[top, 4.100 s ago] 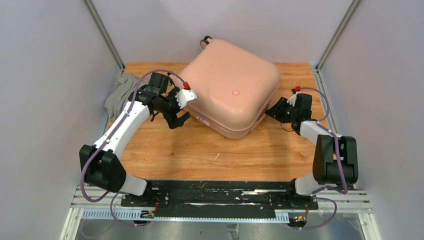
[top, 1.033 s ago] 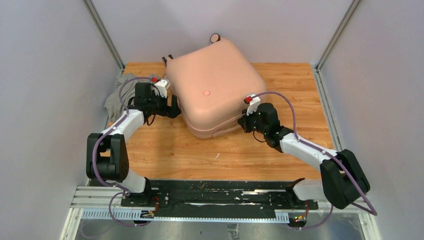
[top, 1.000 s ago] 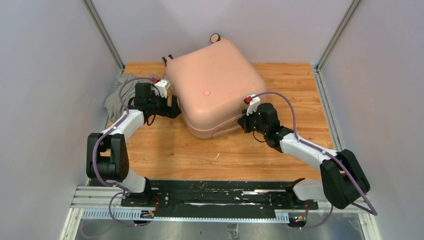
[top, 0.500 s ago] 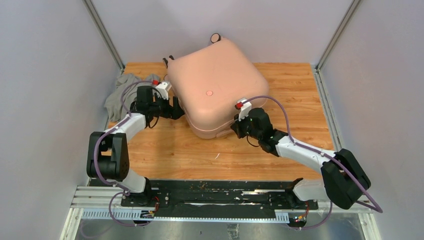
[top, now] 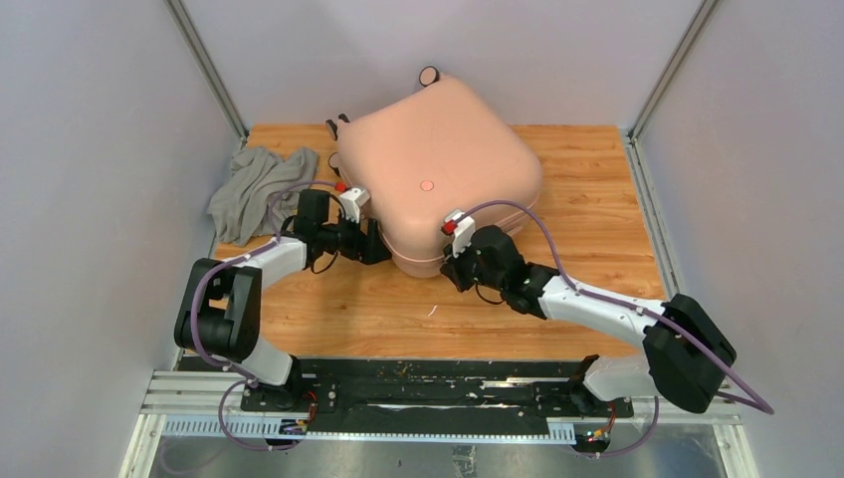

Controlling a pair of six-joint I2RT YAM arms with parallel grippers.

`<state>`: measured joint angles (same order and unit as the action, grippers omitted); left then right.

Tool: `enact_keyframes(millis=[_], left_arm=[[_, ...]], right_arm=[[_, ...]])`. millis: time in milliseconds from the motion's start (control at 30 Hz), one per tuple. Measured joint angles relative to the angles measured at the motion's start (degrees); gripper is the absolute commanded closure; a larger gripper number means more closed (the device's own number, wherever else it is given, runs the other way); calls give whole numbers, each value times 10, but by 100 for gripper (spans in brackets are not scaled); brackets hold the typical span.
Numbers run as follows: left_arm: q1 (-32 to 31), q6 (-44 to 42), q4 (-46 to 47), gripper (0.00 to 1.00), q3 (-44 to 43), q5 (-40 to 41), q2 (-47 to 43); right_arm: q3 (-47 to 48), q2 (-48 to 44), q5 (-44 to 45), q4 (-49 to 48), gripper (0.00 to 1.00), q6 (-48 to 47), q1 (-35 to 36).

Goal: Pack the luggage
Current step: Zip the luggage at the center of the board.

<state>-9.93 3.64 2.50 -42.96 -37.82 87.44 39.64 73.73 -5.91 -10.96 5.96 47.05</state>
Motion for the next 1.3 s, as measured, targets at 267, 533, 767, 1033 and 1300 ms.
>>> enact_keyframes(millis=[267, 533, 767, 1033, 1300], left_arm=[[-12, 1, -13, 18, 5, -36, -3], [-13, -45, -93, 4, -24, -51, -56], [63, -156, -240, 0, -132, -41, -87], [98, -241, -300, 0, -158, 64, -164], [115, -245, -264, 0, -162, 169, -215]], right_arm=[[19, 23, 24, 2, 75, 5, 51], [16, -30, 70, 63, 34, 146, 56], [-48, -116, 146, 129, 29, 339, -60], [-47, -78, 167, 143, 38, 437, -139], [-20, 13, 147, 85, 45, 500, -166]])
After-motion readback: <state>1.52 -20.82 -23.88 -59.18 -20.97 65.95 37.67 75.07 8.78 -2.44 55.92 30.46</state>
